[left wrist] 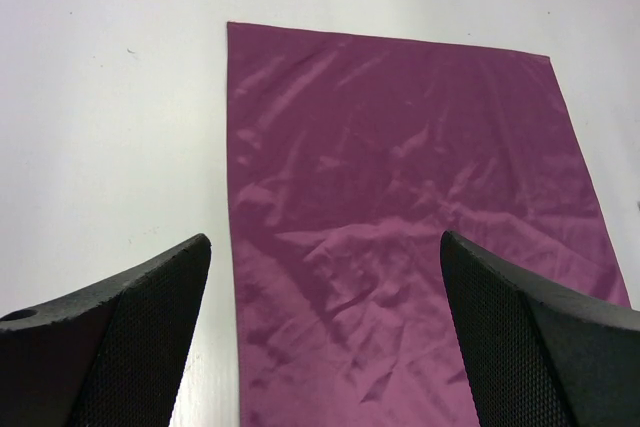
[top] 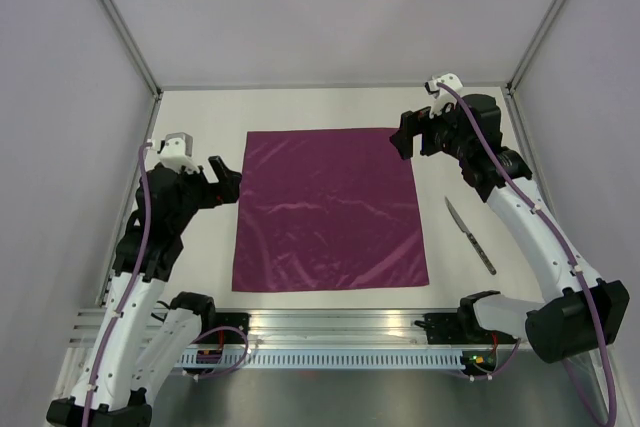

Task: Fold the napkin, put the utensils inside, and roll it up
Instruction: Fold the napkin

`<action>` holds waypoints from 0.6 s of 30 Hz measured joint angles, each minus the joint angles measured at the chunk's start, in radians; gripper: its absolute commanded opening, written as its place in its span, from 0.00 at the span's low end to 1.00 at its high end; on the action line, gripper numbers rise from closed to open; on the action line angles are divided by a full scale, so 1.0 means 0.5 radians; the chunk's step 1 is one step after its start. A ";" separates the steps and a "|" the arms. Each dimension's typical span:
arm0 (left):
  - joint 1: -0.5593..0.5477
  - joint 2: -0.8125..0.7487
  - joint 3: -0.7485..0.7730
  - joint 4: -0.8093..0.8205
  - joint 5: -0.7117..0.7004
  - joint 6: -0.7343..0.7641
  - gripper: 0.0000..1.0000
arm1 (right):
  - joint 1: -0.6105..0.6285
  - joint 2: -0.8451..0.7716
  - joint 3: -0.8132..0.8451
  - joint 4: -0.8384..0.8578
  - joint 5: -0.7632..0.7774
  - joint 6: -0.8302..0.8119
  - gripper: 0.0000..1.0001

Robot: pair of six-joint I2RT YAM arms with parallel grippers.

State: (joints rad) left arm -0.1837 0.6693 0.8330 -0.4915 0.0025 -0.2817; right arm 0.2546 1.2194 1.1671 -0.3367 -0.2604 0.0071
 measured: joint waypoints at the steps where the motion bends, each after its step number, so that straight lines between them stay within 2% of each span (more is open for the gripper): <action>1: 0.000 -0.001 0.000 0.000 0.000 0.000 1.00 | 0.000 0.001 0.000 -0.001 0.000 -0.001 0.98; 5: 0.000 0.000 0.000 0.000 0.000 -0.001 1.00 | 0.000 0.035 0.001 -0.002 -0.019 -0.005 0.98; 13: 0.000 0.040 0.093 -0.020 -0.008 -0.002 1.00 | 0.033 0.214 0.001 -0.037 -0.111 -0.054 0.91; 15: 0.000 0.075 0.201 -0.060 -0.020 -0.002 1.00 | 0.123 0.240 0.001 -0.034 -0.055 -0.078 0.89; 18: 0.000 0.156 0.443 -0.115 -0.041 -0.002 1.00 | 0.393 0.296 0.001 -0.013 0.050 -0.112 0.83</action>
State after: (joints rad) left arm -0.1837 0.7471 1.0546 -0.5491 -0.0181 -0.2829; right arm 0.4511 1.3674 1.1675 -0.3431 -0.2356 -0.0490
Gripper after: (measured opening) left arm 0.993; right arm 0.857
